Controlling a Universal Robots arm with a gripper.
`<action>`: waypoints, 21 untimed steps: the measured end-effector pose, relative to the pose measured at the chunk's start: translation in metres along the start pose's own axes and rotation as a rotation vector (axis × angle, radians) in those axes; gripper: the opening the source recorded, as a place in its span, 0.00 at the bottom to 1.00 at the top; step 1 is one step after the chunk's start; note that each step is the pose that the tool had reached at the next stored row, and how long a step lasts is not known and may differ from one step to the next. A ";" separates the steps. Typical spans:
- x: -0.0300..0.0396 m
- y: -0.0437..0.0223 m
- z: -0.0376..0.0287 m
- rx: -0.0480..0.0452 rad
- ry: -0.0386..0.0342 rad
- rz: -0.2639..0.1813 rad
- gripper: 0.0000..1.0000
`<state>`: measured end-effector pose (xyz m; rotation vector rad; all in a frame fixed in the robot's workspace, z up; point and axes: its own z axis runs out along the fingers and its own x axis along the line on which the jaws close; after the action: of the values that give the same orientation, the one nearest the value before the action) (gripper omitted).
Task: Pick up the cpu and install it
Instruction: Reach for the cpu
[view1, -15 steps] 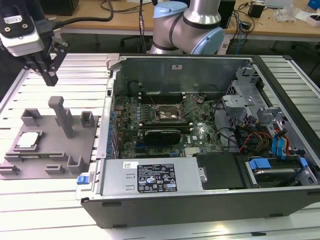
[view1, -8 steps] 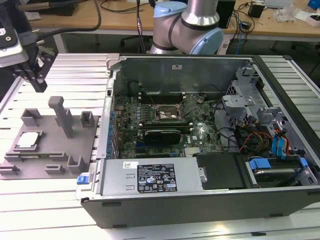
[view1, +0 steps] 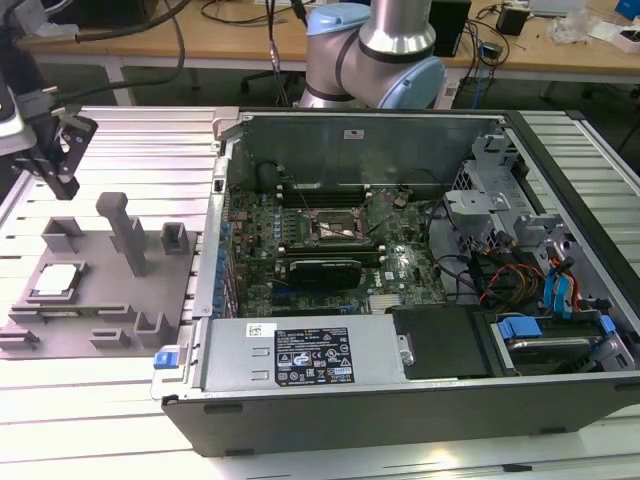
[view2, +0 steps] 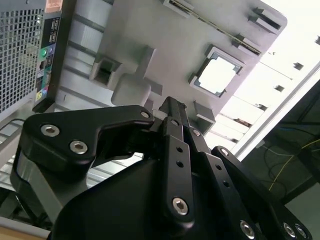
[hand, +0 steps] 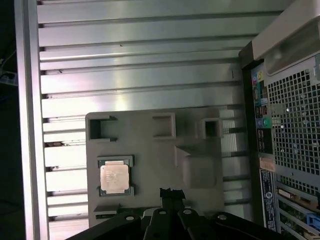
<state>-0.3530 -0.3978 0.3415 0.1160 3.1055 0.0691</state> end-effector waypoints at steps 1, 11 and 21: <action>0.0022 -0.0002 0.0021 -0.0002 -0.0001 0.000 0.11; 0.0186 -0.0021 0.0164 0.0000 0.0000 0.000 0.11; 0.0347 -0.0043 0.0348 -0.0001 -0.0001 0.000 0.11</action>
<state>-0.3867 -0.3979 0.3055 0.1160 3.1054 0.0692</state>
